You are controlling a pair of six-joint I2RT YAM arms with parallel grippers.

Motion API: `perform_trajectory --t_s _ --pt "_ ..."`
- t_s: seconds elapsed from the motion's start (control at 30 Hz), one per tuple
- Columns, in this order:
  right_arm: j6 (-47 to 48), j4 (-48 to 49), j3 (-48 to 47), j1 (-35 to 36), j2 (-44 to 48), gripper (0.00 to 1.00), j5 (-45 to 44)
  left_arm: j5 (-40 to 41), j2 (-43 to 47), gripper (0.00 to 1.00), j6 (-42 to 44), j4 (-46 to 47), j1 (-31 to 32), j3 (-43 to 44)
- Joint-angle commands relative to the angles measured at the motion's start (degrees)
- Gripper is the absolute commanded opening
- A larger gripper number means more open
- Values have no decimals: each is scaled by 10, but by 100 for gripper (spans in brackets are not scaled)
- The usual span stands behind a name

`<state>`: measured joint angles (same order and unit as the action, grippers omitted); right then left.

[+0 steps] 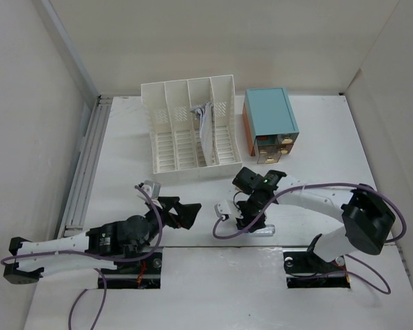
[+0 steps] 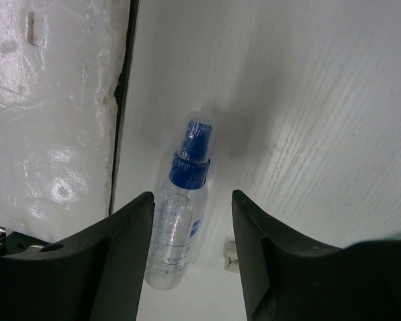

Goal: Organize the desk

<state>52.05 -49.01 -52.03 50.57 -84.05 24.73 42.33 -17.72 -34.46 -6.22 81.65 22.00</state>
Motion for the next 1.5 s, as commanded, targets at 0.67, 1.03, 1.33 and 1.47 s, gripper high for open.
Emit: perform_trajectory --t_s 0.67,1.03,1.33,1.47 --pt "-122 69 -15 77 -102 41 -122 3 29 99 2 -11 1 27" --pt "-127 53 -53 77 -69 0 -129 -2 51 99 2 -16 1 27" --pt "12 -64 -203 18 35 0 -33 -2 41 99 2 -11 1 27" --pt "-3 24 -256 -94 95 0 -25 -2 18 99 -3 -5 1 27"
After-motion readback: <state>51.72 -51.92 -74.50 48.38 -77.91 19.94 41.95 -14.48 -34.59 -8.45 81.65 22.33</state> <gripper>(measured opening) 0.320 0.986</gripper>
